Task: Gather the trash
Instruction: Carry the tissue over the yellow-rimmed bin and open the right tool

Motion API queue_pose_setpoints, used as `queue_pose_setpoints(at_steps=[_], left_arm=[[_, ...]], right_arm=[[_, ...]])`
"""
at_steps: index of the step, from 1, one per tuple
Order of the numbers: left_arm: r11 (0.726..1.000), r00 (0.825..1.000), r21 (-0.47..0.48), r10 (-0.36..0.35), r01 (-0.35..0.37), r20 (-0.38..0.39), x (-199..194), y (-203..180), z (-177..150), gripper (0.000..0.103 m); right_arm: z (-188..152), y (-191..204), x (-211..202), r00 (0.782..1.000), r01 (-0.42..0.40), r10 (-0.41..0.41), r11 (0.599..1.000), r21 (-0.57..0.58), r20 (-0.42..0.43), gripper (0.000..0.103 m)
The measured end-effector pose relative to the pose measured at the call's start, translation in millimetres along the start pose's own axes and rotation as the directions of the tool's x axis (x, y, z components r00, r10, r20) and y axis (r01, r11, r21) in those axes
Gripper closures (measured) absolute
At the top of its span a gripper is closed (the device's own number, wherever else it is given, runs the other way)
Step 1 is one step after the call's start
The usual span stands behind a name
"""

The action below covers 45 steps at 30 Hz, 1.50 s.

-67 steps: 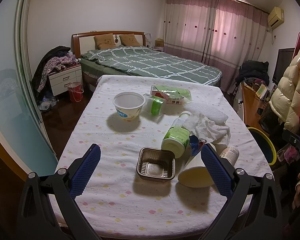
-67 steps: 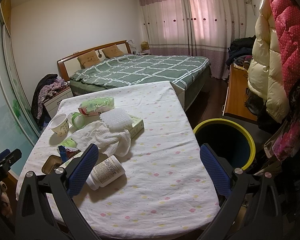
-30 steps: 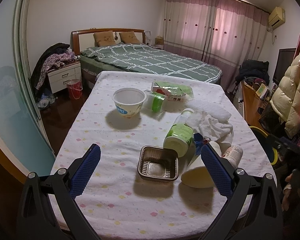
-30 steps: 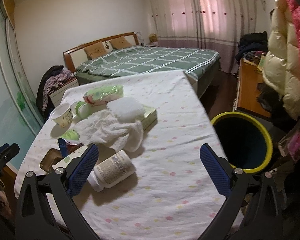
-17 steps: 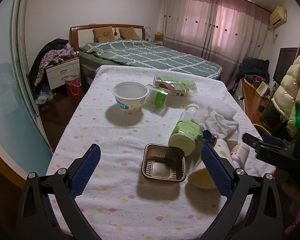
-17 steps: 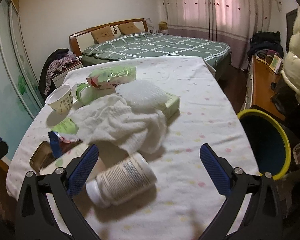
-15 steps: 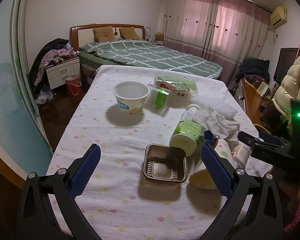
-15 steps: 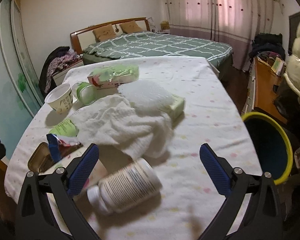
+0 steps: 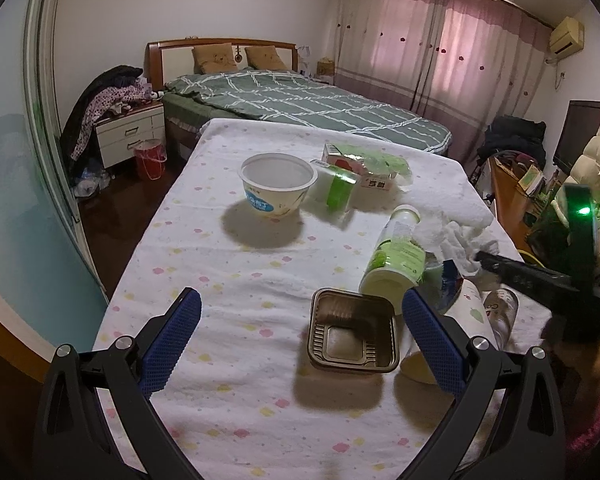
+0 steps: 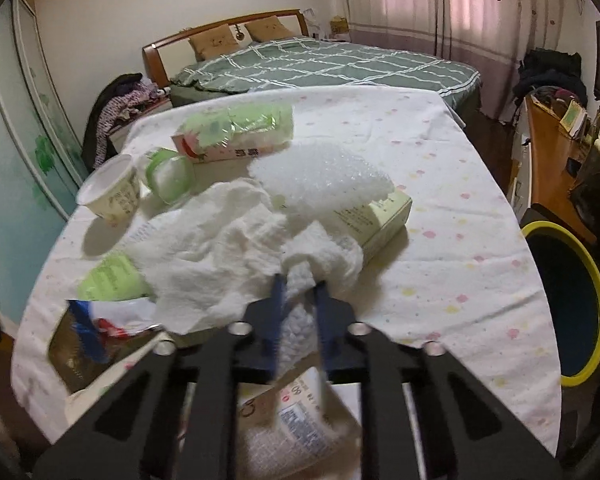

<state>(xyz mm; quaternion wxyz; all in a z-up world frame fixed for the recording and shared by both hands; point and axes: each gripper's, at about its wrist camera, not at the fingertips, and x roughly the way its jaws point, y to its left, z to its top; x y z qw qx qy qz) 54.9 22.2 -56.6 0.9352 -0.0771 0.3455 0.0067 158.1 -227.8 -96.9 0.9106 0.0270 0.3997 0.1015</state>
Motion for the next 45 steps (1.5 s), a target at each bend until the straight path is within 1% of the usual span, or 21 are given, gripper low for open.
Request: queue_pose_setpoints(at_steps=[5,9,17,21,25,27,30,31,34,37,39,41,43,45], left_arm=[[1.000,1.000,0.006,-0.008,0.008,-0.005,2.6,-2.3,-0.7,0.004],[1.000,1.000,0.009,-0.015,0.015,0.001,-0.5,-2.9,-2.1,0.004],[0.999,1.000,0.018,-0.028,0.028,0.012,-8.9,-6.5,-3.4,0.004],[0.999,0.999,0.033,-0.044,0.043,0.012,-10.8,-13.6,-4.6,0.004],[0.995,0.997,0.055,-0.081,0.081,-0.003,-9.1,-27.8,-6.6,0.004],[0.990,0.992,0.072,-0.123,0.125,-0.021,-7.5,-38.9,-9.4,0.004],[0.980,0.984,0.098,-0.171,0.175,-0.045,-4.8,-53.8,-13.7,0.004],[0.975,0.981,0.110,-0.188,0.193,-0.056,-2.7,-60.7,-15.5,0.004],[0.966,0.974,0.129,-0.214,0.223,-0.075,1.1,-73.5,-19.9,0.004],[0.960,0.969,0.143,-0.230,0.242,-0.092,5.5,-83.6,-22.4,0.004],[0.958,0.967,0.146,-0.234,0.246,-0.097,6.9,-86.3,-23.2,0.004],[0.958,0.967,0.144,-0.236,0.249,-0.101,7.8,-86.8,-22.8,0.004],[0.961,0.969,0.139,-0.227,0.240,-0.102,8.8,-84.9,-21.9,0.004],[0.964,0.970,0.129,-0.218,0.231,-0.105,9.3,-81.3,-20.8,0.004]], right_arm=[[4.4,5.5,-33.5,0.998,-0.043,0.043,0.999,-0.014,0.053,0.091],[11.1,4.9,-64.7,0.990,-0.067,0.068,0.998,-0.011,0.120,0.091],[27.4,-6.0,-112.6,0.970,-0.080,0.076,0.997,0.009,0.232,0.091],[31.0,-19.0,-131.0,0.961,-0.082,0.070,0.996,0.033,0.269,0.091],[30.8,-44.6,-142.6,0.955,-0.031,0.004,0.996,0.087,0.296,0.091],[28.0,-60.4,-143.4,0.955,0.001,-0.037,0.992,0.122,0.296,0.091],[24.0,-92.6,-140.2,0.951,0.071,-0.125,0.978,0.195,0.282,0.091],[21.9,-106.3,-137.2,0.949,0.104,-0.164,0.969,0.224,0.270,0.090],[15.2,-136.9,-126.3,0.944,0.168,-0.236,0.946,0.278,0.232,0.090],[7.6,-169.3,-109.3,0.936,0.233,-0.304,0.913,0.335,0.180,0.090],[3.5,-189.4,-95.5,0.923,0.291,-0.360,0.885,0.364,0.135,0.090],[1.1,-205.7,-82.0,0.915,0.330,-0.391,0.865,0.377,0.096,0.089],[-4.0,-218.7,-68.5,0.906,0.369,-0.420,0.845,0.386,0.055,0.084],[-8.7,-226.6,-60.0,0.902,0.384,-0.430,0.835,0.395,0.033,0.078]])
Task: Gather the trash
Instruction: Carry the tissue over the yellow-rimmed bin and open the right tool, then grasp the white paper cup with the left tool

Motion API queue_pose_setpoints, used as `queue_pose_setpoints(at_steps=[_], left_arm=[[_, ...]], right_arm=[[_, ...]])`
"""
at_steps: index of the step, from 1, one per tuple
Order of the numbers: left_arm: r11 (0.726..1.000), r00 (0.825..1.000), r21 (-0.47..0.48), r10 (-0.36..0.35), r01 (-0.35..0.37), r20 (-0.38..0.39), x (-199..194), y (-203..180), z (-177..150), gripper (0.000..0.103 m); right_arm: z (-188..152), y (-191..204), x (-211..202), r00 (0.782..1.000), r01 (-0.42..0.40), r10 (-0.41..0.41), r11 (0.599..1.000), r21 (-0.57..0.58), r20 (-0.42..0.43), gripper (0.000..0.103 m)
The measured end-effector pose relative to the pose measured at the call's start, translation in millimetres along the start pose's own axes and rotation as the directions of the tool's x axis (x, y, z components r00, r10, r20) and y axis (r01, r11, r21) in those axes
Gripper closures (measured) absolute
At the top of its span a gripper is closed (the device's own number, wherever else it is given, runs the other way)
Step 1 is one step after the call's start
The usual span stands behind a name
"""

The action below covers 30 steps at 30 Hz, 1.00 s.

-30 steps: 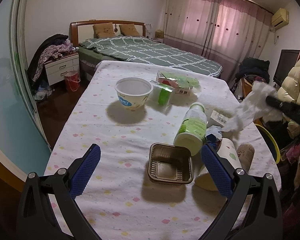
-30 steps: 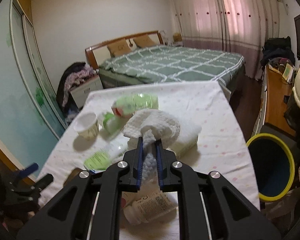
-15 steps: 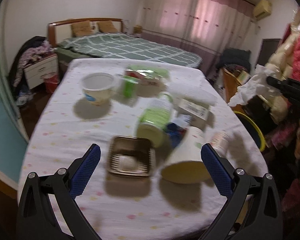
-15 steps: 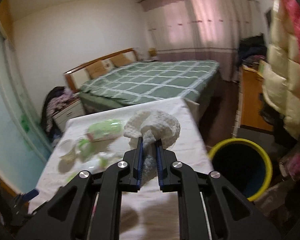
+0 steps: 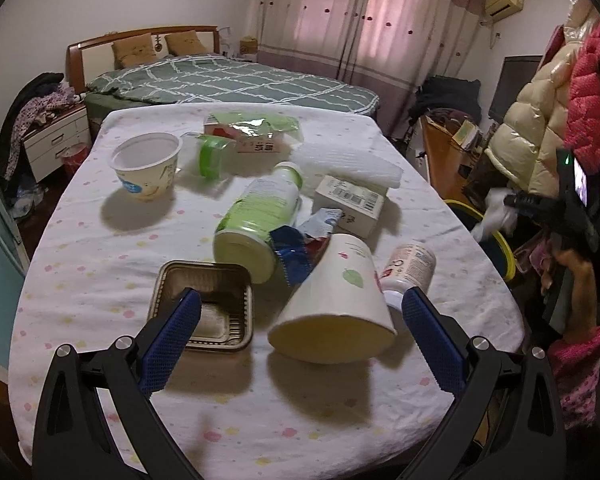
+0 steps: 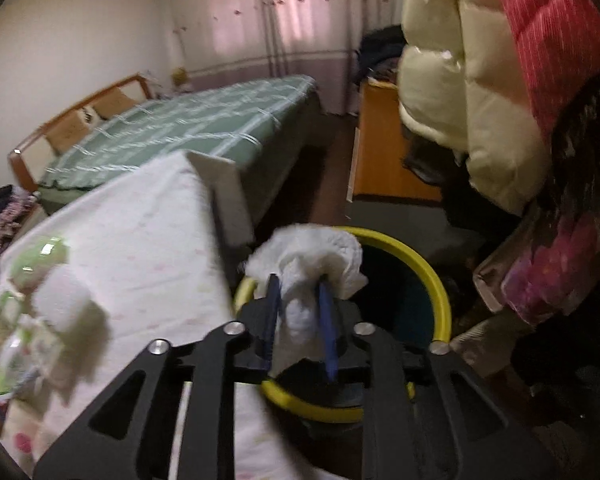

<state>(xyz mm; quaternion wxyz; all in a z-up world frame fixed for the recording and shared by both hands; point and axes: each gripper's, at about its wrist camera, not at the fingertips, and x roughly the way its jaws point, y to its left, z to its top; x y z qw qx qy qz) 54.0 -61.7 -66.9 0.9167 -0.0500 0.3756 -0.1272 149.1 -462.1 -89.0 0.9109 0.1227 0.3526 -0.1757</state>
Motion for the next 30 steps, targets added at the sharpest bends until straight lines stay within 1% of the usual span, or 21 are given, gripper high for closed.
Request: queue_pose_setpoints(at_steps=[4,6,9,10,13,16,20,26,27,30], left_arm=[[1.000,1.000,-0.015,0.017,-0.017,-0.009,2.2,6.4,1.4,0.004],[1.000,1.000,-0.015,0.009,-0.009,-0.013,4.1,6.6,1.7,0.004],[1.000,0.999,0.014,-0.027,0.027,-0.019,6.6,-1.7,0.7,0.005],[0.998,0.999,0.032,-0.047,0.048,-0.026,8.3,-6.5,-0.1,0.005],[0.996,0.996,0.053,-0.072,0.075,-0.045,14.4,-13.9,-2.3,0.009],[0.995,0.995,0.063,-0.068,0.073,-0.070,25.5,-14.6,-4.3,0.010],[0.994,0.992,0.069,-0.080,0.087,-0.100,36.5,-15.1,-8.1,0.013],[0.987,0.990,0.134,-0.078,0.094,-0.119,44.9,-20.3,-14.9,0.013],[0.986,0.990,0.142,-0.075,0.092,-0.121,46.9,-21.1,-15.4,0.015],[0.982,0.988,0.167,-0.068,0.091,-0.137,55.5,-23.0,-17.1,0.022]], right_arm=[[-5.1,-6.3,10.4,1.000,0.011,-0.011,1.000,0.013,-0.016,0.070],[-7.0,-7.7,11.7,1.000,0.003,-0.003,1.000,0.015,-0.018,0.067],[-8.6,-5.4,9.9,1.000,-0.007,0.007,1.000,0.008,-0.013,0.063],[-9.1,-4.2,8.7,1.000,-0.009,0.009,1.000,0.007,-0.011,0.063],[-10.1,-1.7,5.8,1.000,-0.019,0.019,1.000,0.005,-0.008,0.061],[-10.4,0.6,2.7,1.000,-0.027,0.027,1.000,0.003,-0.005,0.060],[-9.4,2.8,1.1,0.999,-0.033,0.033,0.999,0.001,-0.006,0.059],[-8.8,4.9,1.4,0.999,-0.041,0.041,0.999,-0.001,-0.008,0.059],[-8.9,5.7,1.9,0.999,-0.045,0.045,0.999,-0.002,-0.010,0.059],[-10.0,8.1,2.6,0.999,-0.052,0.052,0.999,-0.005,-0.014,0.059]])
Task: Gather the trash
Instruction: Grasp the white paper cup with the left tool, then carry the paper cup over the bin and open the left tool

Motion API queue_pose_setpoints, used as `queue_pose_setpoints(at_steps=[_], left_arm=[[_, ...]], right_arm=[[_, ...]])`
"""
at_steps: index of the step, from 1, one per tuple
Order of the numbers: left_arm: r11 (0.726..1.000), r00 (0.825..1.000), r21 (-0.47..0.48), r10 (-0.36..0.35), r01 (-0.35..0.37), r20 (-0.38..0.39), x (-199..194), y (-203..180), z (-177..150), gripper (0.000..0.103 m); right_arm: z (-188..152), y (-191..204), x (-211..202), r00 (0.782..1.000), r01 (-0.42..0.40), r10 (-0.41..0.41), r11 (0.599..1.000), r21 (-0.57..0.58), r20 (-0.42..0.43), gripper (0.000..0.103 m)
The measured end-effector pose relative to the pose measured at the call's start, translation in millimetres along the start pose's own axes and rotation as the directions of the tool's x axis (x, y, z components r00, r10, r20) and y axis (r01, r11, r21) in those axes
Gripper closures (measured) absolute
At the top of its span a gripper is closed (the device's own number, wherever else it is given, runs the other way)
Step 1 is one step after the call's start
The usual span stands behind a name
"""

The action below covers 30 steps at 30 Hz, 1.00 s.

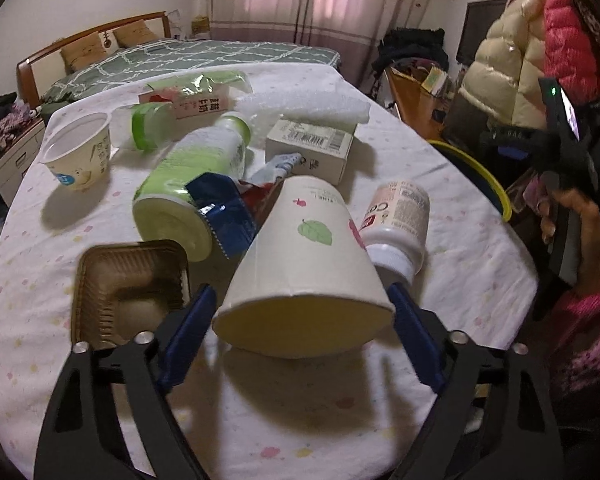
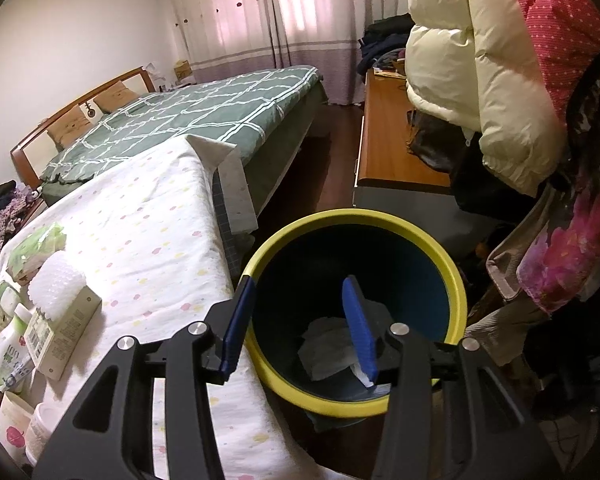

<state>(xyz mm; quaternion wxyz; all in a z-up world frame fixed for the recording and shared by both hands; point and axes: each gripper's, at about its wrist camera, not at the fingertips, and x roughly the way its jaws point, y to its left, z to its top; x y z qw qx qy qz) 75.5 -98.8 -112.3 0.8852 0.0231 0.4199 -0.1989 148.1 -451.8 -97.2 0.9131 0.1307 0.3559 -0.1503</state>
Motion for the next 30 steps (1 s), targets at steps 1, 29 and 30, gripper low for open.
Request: queue_pose_setpoints(at_steps=[1,29,30], left_arm=[[1.000,1.000,0.002,-0.002,0.002,-0.002,1.9,0.2,0.3,0.026],[0.991,0.979,0.069,-0.122,0.112,0.161,-47.1,-36.6,59.1,0.045],[0.989,0.978,0.070,-0.139,0.129,0.156,-42.4,-44.4,67.2,0.045]], right_arm=[[-0.2,-0.1,0.4,1.000,-0.002,0.002,1.000,-0.001,0.000,0.059],[-5.1,-23.5,-28.1,0.999,-0.024,0.022,0.999,0.037,0.047,0.059],[-6.1,-27.3,-29.9,0.999,-0.017,0.016,0.999,0.038,0.049,0.059]])
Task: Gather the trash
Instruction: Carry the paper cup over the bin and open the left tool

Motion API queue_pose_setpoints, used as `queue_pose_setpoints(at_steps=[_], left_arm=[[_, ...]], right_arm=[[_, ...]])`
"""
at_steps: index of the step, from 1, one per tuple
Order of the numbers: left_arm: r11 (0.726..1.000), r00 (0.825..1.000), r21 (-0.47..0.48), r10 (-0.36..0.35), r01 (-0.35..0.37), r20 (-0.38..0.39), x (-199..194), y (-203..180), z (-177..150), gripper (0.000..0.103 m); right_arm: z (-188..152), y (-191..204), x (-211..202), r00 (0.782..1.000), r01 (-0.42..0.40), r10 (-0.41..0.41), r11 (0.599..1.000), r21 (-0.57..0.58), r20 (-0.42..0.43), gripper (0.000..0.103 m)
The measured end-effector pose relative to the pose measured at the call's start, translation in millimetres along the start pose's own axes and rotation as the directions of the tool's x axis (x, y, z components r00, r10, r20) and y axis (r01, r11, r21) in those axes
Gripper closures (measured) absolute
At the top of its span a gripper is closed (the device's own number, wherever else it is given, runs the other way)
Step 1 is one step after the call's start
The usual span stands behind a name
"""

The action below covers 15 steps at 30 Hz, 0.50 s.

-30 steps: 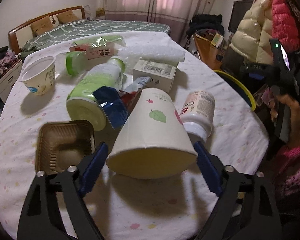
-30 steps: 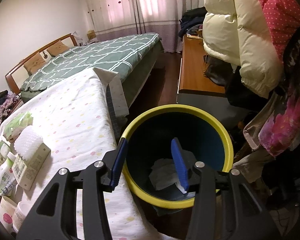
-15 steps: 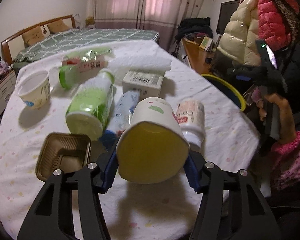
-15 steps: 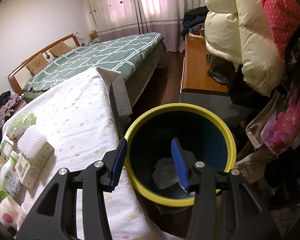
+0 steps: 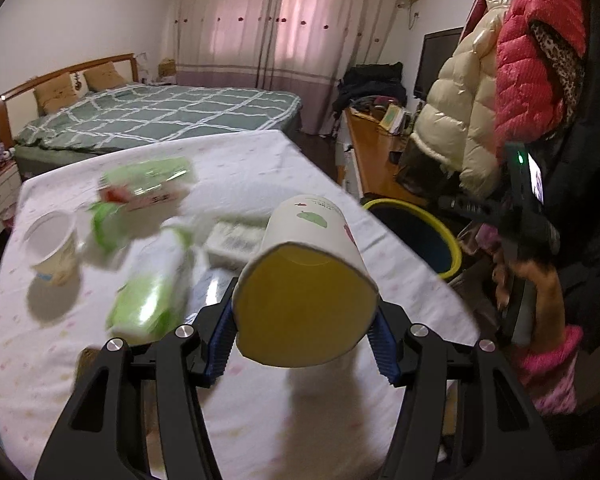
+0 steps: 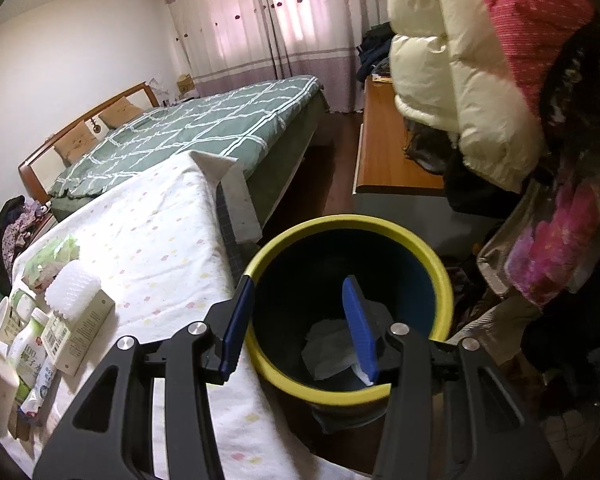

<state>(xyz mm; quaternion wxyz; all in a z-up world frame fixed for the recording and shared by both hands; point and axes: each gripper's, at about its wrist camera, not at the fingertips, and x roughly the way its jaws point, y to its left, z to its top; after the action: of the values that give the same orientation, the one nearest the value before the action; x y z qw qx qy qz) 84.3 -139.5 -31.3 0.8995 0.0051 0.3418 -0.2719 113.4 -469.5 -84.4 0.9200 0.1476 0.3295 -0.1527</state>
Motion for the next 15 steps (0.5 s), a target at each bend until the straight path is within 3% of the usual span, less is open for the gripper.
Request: queue_pose_setpoints(at_steps=[6,15], left_arm=[[0.997,0.996,0.009,-0.076,0.077,-0.048,47.5,-45.3,32.4,0.045],[0.986,0.972,0.030,-0.159,0.167,-0.174,153.2,-128.7,70.5,0.045]], right_arm=[[-3.4,-37.7,-12.1,0.998,0.052,-0.053,0.998,0.027,0.019,0.055],[-10.5,-97.9,-19.3,0.992,0.121,-0.124,0.989,0.089,0.020,0.053]])
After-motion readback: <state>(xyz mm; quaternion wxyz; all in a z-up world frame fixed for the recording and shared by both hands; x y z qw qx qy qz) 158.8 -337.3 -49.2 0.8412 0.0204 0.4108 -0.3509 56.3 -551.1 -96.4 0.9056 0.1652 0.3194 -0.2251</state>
